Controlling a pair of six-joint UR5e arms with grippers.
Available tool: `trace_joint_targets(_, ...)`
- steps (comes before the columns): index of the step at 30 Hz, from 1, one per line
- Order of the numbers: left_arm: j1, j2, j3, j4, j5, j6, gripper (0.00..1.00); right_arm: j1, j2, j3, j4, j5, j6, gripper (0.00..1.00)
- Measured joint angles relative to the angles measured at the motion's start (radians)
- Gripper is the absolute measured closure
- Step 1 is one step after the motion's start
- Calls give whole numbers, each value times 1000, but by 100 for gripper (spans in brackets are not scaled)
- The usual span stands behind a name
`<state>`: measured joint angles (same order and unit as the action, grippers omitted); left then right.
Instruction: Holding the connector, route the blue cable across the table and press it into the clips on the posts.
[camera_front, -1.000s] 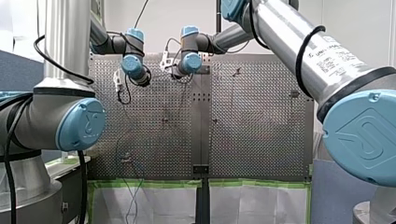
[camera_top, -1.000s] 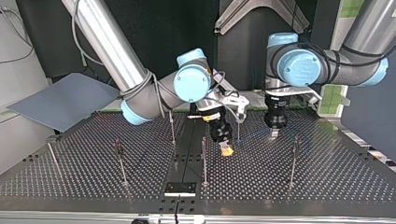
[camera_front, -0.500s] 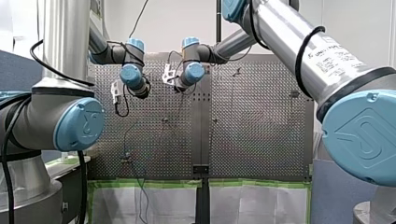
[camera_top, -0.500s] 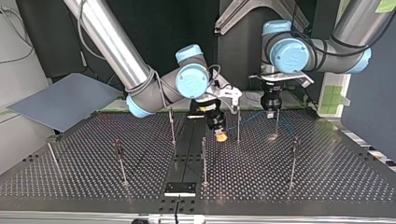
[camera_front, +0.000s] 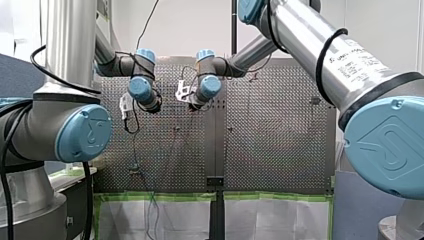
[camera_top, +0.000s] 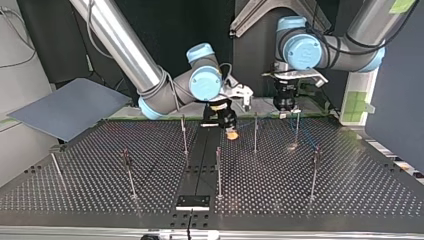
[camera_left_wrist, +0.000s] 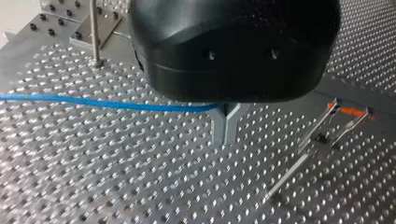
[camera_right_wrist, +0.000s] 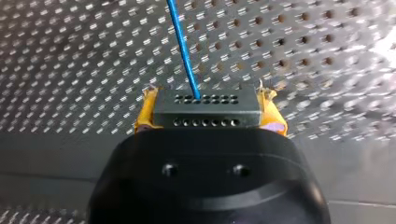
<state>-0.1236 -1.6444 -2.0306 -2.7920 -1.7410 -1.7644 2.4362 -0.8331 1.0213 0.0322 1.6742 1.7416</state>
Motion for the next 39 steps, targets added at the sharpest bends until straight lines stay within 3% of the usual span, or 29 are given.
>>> trace_joint_targets(10,-35,-84,-2,85,9,-20,100,-10,1,94,-53,1,-9,100)
trace_joint_targets(17,-43,-141,-10,134,4,-42,100,-12,2,147,-85,-19,-7,100)
trace_joint_targets(22,-42,-186,-11,167,9,-46,100,-14,5,154,-95,-41,-5,100)
trace_joint_targets(31,-25,-260,-10,219,18,-49,100,-32,21,155,-116,-50,-3,100)
trace_joint_targets(39,-7,-276,-6,262,32,-54,100,-41,57,155,-137,-58,-2,100)
